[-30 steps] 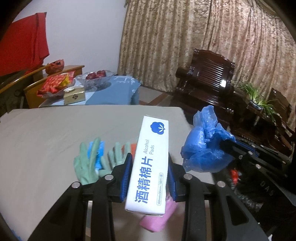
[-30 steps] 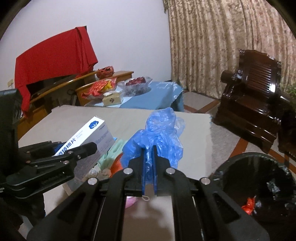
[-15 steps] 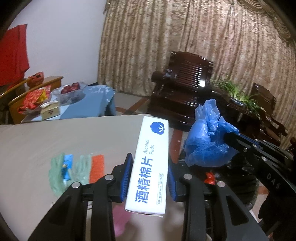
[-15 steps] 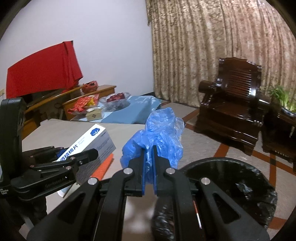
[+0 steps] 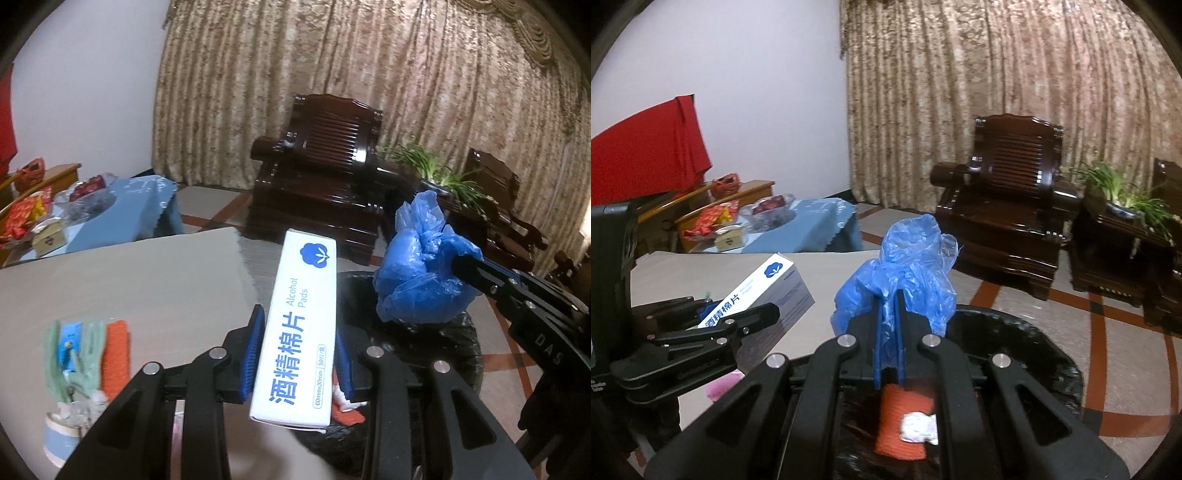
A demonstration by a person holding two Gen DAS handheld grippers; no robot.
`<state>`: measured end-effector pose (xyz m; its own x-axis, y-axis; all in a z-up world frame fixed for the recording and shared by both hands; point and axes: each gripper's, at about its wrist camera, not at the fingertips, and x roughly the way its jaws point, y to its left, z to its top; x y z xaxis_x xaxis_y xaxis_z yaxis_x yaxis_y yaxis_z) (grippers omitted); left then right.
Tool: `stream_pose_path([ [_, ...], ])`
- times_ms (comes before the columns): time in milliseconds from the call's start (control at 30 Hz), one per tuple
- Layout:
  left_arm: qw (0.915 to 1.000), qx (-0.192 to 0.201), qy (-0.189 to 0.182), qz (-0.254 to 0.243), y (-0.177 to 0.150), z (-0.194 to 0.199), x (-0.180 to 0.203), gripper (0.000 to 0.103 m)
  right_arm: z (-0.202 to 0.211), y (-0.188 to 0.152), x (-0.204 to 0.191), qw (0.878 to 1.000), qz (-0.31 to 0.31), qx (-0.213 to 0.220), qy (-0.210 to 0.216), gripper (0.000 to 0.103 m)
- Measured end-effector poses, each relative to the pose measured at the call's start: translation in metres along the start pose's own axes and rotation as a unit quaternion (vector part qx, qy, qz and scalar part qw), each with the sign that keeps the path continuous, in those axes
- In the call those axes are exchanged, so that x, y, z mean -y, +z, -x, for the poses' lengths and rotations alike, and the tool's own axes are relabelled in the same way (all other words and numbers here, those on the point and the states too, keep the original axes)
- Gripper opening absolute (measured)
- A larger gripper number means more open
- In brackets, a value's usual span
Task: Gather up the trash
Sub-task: 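Carry the box and blue bag over the bin and open both tools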
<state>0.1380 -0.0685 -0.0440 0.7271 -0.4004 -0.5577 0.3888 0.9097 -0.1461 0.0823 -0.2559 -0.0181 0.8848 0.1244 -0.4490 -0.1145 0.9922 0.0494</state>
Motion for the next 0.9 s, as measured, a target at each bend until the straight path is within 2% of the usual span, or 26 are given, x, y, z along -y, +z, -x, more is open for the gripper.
stream_pose_path([
  [333,0.9992,-0.019,-0.030,-0.020,-0.003,-0.036,0.042,0.034,0.005,-0.017,0.048,0.999,-0.020,-0.011,-0.045,0.005],
  [900,0.9962,-0.058,-0.049,-0.043,-0.022,-0.091,0.077,0.034,-0.011,-0.046,0.086,0.995,-0.044,-0.050,-0.080,0.005],
])
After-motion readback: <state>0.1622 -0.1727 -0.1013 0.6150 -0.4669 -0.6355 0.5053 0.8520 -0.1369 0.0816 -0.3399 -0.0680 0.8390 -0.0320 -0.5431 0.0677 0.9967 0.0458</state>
